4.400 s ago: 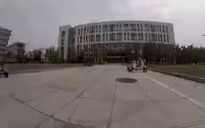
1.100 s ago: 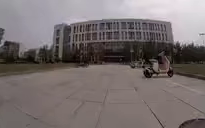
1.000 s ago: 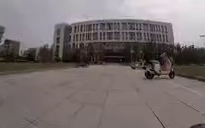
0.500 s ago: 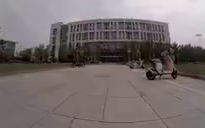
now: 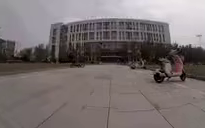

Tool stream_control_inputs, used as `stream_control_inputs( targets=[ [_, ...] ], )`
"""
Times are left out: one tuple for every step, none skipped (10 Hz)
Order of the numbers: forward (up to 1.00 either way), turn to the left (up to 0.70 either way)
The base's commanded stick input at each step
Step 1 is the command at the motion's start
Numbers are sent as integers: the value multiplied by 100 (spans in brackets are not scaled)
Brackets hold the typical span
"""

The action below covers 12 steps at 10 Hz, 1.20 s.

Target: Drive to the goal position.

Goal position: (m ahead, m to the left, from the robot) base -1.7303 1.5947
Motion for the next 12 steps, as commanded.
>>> stream_control_inputs(
  targets=[
    [100, 0],
    [100, 0],
    [100, 0],
    [100, 0],
    [100, 0],
    [100, 0],
    [100, 0],
    [100, 0],
    [100, 0],
    [100, 0],
    [100, -12],
    [100, -33]
  ],
)
